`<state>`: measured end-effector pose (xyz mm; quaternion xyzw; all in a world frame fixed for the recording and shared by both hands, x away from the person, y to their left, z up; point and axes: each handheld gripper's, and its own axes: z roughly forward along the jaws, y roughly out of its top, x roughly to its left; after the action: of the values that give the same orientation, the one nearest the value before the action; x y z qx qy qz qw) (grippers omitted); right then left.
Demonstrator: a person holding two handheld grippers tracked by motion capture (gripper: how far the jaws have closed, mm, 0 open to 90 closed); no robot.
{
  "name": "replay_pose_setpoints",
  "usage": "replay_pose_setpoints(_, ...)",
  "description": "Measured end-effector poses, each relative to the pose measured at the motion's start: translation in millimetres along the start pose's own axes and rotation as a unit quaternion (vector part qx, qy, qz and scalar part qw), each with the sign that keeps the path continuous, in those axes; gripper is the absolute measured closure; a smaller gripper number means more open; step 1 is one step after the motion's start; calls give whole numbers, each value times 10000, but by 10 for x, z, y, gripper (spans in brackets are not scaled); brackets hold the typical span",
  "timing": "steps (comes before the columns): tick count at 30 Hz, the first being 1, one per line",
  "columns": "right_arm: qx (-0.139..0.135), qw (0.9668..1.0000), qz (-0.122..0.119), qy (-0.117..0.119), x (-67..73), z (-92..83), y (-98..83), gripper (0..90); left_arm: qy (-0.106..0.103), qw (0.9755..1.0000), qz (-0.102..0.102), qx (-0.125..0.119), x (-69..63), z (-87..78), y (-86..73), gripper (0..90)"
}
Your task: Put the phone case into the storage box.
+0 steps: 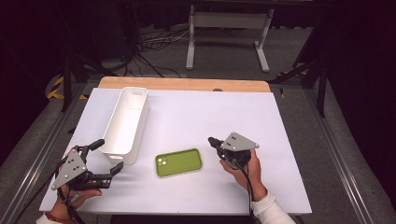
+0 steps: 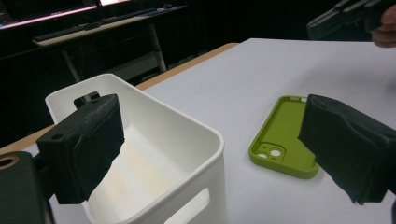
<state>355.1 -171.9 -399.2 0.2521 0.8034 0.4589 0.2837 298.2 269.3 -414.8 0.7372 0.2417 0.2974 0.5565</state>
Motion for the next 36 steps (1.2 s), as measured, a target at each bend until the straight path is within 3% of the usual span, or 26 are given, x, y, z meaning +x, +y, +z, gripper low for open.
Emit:
replay_pose_setpoints(7, 576, 9976, 65, 377, 28, 529, 69, 900, -7, 10000, 3, 15, 4, 11, -8, 75)
replay_pose_setpoints(15, 1041, 9934, 121, 474, 96, 830, 11, 900, -58, 9999, 49, 70, 1, 28, -15, 76)
replay_pose_setpoints(26, 1353, 9890, 127, 588, 174, 1004, -86, 900, -80, 9999, 20, 115, 1, 36, -23, 78)
replay_pose_setpoints(36, 1381, 9888, 141, 549, 152, 1025, -113, 900, -108, 9999, -7, 128, 7, 50, -35, 80)
